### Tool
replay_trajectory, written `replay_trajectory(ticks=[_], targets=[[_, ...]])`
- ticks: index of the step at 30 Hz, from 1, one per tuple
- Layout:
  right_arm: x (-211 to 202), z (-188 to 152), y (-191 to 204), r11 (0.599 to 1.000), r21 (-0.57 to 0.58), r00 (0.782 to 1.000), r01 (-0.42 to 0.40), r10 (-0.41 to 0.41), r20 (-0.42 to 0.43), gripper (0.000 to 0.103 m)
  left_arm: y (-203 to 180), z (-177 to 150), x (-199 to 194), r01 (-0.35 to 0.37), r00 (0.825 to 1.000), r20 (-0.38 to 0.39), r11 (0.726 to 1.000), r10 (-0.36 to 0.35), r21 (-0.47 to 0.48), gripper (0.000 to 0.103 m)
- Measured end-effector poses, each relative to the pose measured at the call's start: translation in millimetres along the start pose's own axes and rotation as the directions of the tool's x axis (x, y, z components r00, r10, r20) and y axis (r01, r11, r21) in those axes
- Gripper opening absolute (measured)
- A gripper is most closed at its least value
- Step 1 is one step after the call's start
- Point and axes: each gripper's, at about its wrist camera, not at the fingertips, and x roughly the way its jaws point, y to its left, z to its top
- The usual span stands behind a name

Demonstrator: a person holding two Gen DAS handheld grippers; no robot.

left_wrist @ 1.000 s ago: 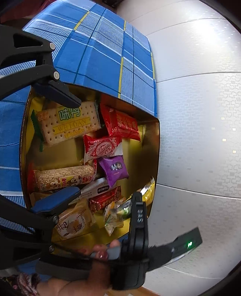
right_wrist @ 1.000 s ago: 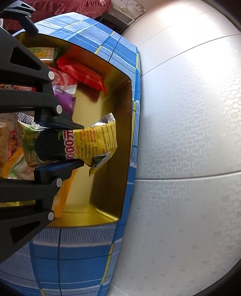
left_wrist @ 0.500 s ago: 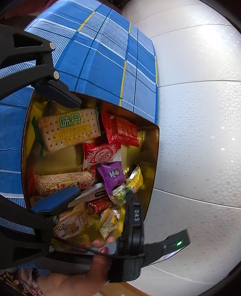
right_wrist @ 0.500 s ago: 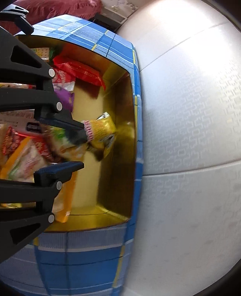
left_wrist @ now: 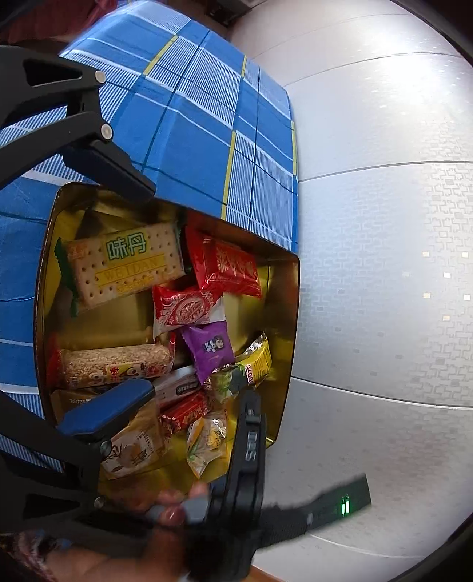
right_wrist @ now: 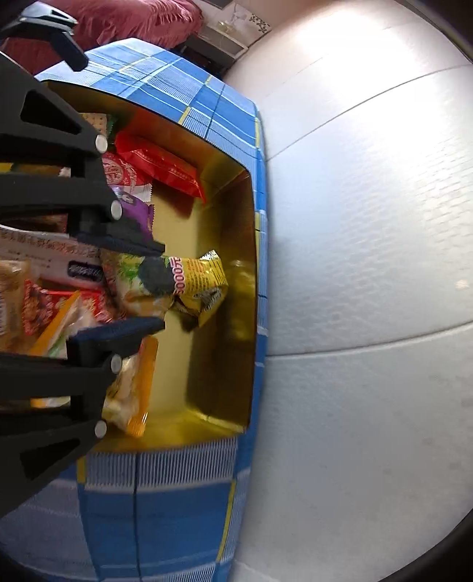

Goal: Organize snacks

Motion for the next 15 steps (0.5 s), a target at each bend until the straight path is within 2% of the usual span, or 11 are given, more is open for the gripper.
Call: replay_trajectory(ticks=[5, 11, 15], targets=[[-27, -19, -4, 0.999, -0.002, 0.998, 0.051, -0.050, 0.039, 0.041, 0, 2, -3, -0.006, 1.000, 0.023, 1.000, 0.006, -0.017, 0.103], [-52, -44, -7, 0.995, -0.038, 0.992, 0.091, -0.087, 0.094, 0.042, 2, 2, -12, -0.075, 0.994, 0.084, 0.997, 0.075, -0.009, 0.103], [-74, -60, -7, 0.996, -0.030, 0.989, 0.080, -0.075, 0.130, 0.044, 8, -6, -20, -0.093, 0.991, 0.094, 0.995, 0.096, -0.029, 0.103]])
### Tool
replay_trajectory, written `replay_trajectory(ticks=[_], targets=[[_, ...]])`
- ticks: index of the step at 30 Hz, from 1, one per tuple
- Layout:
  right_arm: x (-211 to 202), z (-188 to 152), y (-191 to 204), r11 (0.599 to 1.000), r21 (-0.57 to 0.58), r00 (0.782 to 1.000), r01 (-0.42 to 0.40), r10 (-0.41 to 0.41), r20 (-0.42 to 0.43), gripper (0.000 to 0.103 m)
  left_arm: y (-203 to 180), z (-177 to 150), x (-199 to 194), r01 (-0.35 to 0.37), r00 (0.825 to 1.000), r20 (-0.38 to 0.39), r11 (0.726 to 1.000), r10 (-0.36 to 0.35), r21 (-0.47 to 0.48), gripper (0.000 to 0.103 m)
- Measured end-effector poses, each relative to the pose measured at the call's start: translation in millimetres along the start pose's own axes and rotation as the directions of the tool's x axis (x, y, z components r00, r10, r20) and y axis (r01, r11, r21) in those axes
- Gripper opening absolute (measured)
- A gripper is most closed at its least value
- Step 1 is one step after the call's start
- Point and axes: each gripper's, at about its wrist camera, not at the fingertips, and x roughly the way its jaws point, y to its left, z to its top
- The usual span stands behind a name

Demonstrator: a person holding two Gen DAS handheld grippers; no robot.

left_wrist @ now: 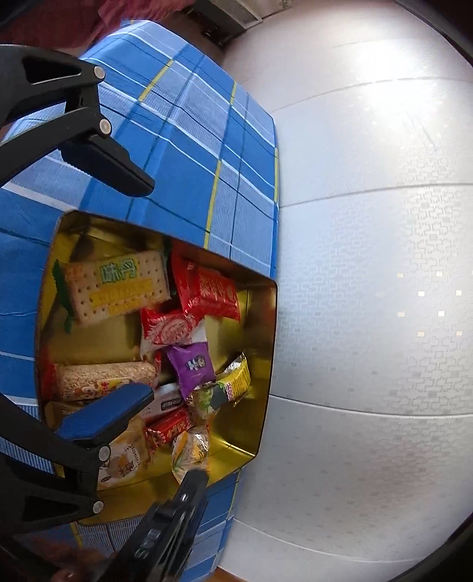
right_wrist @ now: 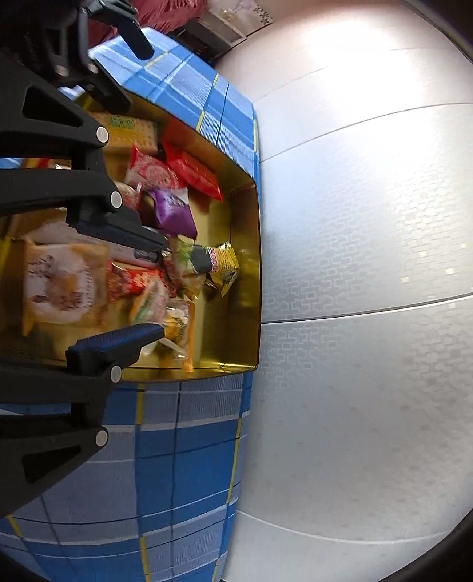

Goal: Organize snacks

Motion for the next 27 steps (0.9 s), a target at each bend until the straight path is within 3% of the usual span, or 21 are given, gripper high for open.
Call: replay_trajectory(ticks=[6, 12, 19, 27], targets=[[-30, -19, 11, 1.000, -0.005, 0.999, -0.021, 0.021, 0.046, 0.045, 3, -16, -26, -0.102, 0.991, 0.086, 0.994, 0.100, 0.026, 0.103], [-47, -41, 26, 0.999, -0.038, 0.997, 0.004, -0.001, 0.078, 0.045, 6, -37, -45, -0.038, 0.996, 0.076, 0.999, 0.038, 0.004, 0.103], [-51, -56, 33, 0.997, -0.068, 0.994, 0.048, -0.040, 0.106, 0.045, 2, -43, -42, -0.073, 0.994, 0.076, 0.997, 0.072, 0.013, 0.103], [-54, -54, 29, 0.998, -0.054, 0.992, 0.027, -0.020, 0.122, 0.045, -1, -42, -41, -0.033, 0.997, 0.068, 0.999, 0.031, 0.016, 0.103]])
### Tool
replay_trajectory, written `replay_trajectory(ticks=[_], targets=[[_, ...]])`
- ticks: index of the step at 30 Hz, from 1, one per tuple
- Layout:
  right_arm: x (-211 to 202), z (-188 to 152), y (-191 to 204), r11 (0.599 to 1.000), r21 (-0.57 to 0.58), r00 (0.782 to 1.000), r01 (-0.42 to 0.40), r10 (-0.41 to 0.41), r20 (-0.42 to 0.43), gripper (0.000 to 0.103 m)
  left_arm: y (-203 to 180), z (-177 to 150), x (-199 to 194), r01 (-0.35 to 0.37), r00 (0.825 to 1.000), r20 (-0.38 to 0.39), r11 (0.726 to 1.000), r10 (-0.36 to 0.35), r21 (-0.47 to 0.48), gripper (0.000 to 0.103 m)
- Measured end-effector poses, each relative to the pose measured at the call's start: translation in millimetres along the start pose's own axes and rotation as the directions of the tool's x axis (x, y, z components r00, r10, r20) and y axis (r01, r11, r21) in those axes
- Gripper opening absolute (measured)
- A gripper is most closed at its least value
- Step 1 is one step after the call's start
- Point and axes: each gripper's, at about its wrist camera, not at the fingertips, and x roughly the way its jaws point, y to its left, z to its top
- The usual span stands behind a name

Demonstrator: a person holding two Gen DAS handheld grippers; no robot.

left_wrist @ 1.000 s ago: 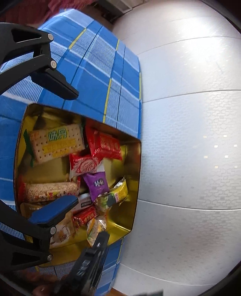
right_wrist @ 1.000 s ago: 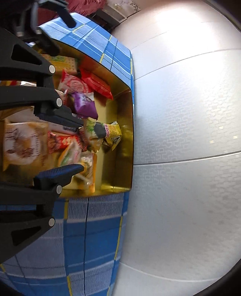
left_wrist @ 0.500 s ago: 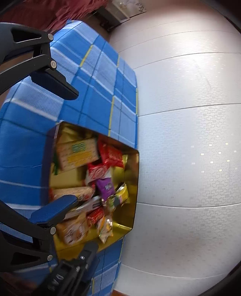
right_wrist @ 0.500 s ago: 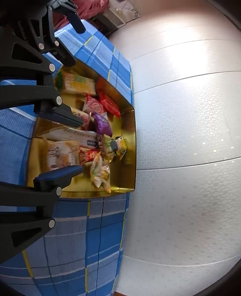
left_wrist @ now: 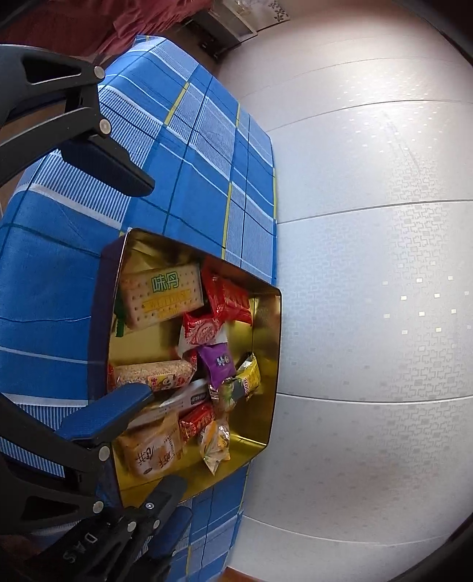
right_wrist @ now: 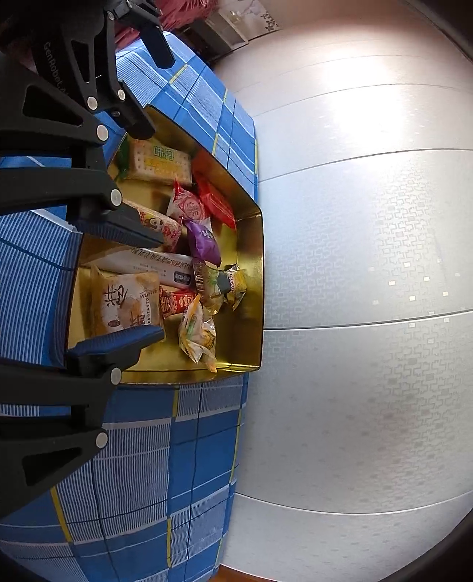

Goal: Organize snacks

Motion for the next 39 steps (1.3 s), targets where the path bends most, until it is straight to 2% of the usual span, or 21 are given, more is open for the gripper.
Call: replay_trajectory(ticks=[39], targets=[[3.5, -2.4, 5.0, 1.000, -0.016, 1.000, -0.013, 0.013, -0.017, 0.045, 5.8, -0.2, 4.6, -0.022, 1.000, -0.015, 1.000, 0.022, -0.009, 0.103]])
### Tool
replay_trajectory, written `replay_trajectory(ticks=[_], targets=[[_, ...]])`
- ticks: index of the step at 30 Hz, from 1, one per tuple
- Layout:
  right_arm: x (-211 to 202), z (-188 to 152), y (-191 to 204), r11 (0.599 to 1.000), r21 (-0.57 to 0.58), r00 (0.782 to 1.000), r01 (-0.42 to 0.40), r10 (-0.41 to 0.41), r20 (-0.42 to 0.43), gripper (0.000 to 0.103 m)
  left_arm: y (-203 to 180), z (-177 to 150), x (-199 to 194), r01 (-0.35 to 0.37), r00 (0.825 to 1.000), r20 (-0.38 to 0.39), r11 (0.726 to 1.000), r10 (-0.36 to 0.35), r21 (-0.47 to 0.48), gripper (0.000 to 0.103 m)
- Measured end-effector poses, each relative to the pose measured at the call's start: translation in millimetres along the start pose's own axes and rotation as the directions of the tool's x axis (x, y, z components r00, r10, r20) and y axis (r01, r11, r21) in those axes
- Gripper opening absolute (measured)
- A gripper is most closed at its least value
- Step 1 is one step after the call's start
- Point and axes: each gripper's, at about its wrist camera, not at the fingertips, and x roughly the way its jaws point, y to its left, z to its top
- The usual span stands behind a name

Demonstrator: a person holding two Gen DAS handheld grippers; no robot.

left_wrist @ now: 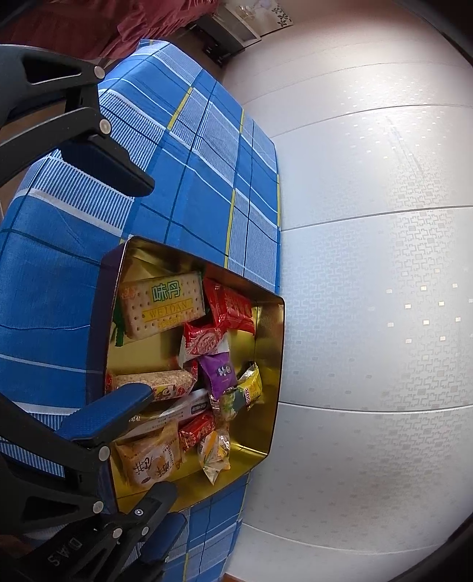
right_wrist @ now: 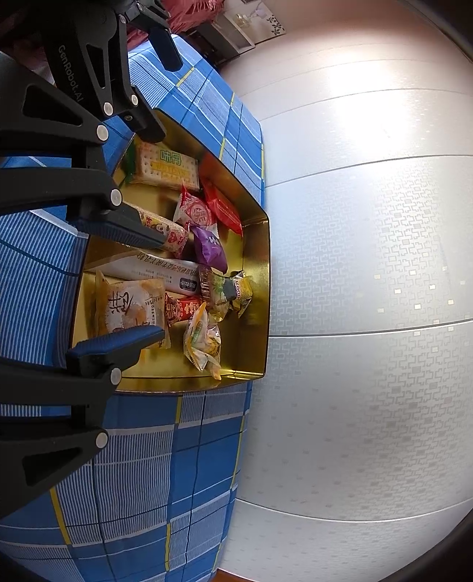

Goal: Organize snacks

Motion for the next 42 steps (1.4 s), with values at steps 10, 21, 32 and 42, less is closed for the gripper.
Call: replay_trajectory(ticks=[10, 21, 32, 42], targets=[[-0.3, -0.3, -0.7, 1.000, 0.000, 1.000, -0.003, 0.003, -0.004, 0.045, -0.8, 0.1, -0.2, 0.000, 1.000, 0.000, 1.000, 0.000, -0.001, 0.103], [-0.4, 0.3, -1.1, 1.000, 0.004, 1.000, -0.005, 0.005, -0.002, 0.045, -1.9, 0.3, -0.3, 0.004, 1.000, -0.004, 1.000, -0.004, -0.007, 0.103], [-1.1, 0.0, 1.0, 1.000, 0.004, 1.000, -0.001, 0.001, 0.000, 0.045, -1.8, 0.9, -1.5, -0.004, 1.000, 0.005, 1.000, 0.004, -0.017, 0.103], [-1.8, 0.6, -0.3, 1.000, 0.006, 1.000, 0.002, -0.002, 0.002, 0.045, -1.7, 1.2, -4.6, -0.009, 1.000, 0.025, 1.000, 0.009, -0.021, 0.103]])
